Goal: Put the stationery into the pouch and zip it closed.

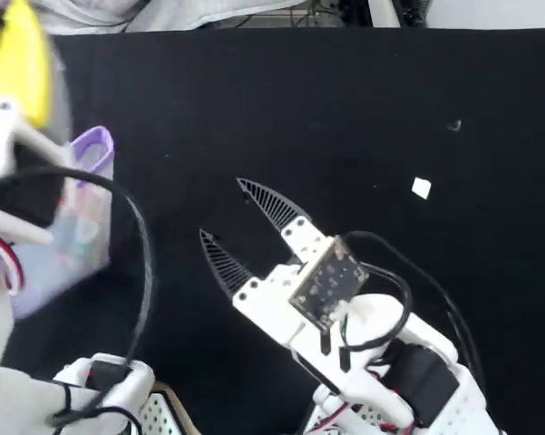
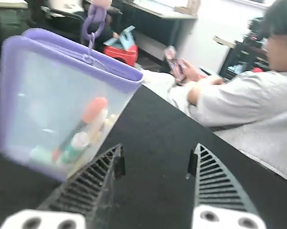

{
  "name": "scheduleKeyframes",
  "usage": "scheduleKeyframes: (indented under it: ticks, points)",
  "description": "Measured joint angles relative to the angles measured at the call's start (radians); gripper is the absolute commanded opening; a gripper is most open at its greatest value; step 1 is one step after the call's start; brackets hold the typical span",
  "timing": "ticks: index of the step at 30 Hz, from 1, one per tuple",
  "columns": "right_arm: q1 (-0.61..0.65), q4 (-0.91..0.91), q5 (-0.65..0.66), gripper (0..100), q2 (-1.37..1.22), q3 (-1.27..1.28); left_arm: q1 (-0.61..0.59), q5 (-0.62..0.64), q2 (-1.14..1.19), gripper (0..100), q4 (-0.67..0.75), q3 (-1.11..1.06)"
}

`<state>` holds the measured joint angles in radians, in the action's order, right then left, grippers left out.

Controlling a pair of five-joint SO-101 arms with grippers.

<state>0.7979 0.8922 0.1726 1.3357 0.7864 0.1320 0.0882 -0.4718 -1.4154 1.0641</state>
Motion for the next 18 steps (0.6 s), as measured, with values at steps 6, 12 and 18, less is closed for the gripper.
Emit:
scheduleKeyframes:
  ticks: [6, 12, 18]
  points:
    - [-0.066, 0.003, 0.005, 22.3, 0.000, 0.028, 0.203, -0.046, 0.000, 3, 0.000, 0.000]
    - [-0.075, 0.054, 0.063, 22.3, 0.000, 0.029, 0.221, -0.046, -0.005, 3, 0.000, -0.034]
    - [-0.098, 0.055, 0.063, 22.3, 0.006, 0.084, 0.229, -0.046, -0.008, 3, -0.035, -0.118]
